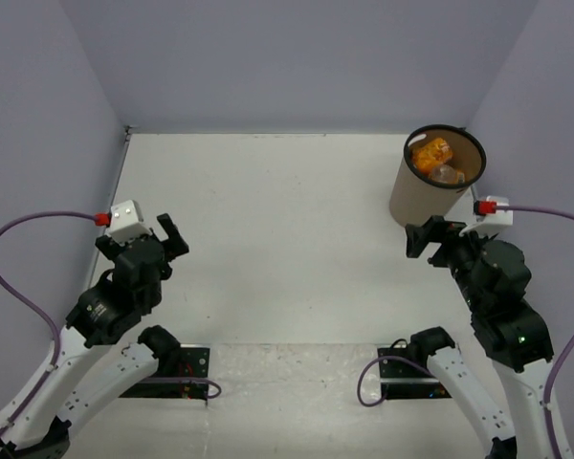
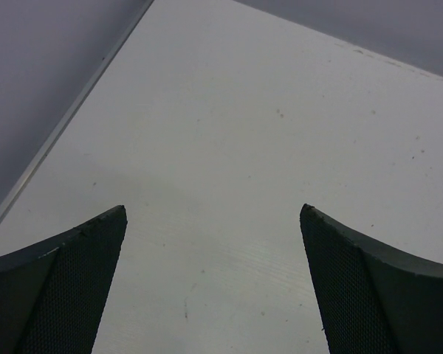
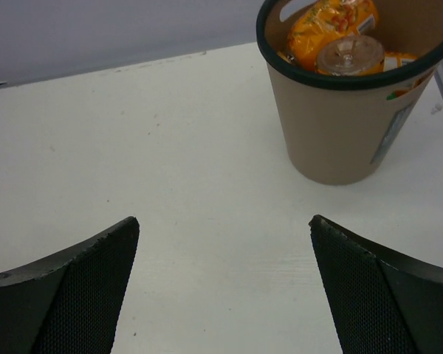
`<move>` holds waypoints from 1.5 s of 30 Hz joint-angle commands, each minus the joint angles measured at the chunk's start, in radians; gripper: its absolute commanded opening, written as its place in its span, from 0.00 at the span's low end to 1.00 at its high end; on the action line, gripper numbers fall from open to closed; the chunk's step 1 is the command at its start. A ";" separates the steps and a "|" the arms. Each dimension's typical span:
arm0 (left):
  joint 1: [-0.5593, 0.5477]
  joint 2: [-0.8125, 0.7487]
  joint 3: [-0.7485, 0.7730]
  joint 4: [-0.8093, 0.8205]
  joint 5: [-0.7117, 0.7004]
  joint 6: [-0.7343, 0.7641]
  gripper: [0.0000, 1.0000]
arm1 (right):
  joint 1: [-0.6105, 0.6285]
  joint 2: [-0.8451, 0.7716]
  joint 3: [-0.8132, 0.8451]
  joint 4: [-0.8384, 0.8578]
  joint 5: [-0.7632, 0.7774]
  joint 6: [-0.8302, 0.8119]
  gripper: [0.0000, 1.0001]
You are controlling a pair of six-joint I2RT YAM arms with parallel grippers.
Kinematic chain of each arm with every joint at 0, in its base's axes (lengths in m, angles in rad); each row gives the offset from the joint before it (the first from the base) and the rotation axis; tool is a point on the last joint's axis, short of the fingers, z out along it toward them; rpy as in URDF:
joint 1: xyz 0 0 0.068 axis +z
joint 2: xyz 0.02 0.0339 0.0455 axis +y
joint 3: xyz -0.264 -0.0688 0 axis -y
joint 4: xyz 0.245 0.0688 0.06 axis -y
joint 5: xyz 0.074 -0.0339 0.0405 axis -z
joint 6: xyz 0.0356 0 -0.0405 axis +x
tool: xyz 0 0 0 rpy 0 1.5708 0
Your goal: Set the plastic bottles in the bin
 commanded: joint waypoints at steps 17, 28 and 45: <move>0.060 -0.043 -0.065 0.110 0.047 0.083 1.00 | 0.003 -0.133 -0.164 0.130 -0.004 -0.001 0.99; 0.076 -0.056 -0.068 0.118 0.039 0.083 1.00 | 0.003 -0.144 -0.177 0.152 -0.001 0.003 0.99; 0.083 -0.056 -0.075 0.125 0.059 0.089 1.00 | 0.003 -0.139 -0.184 0.162 0.005 0.009 0.99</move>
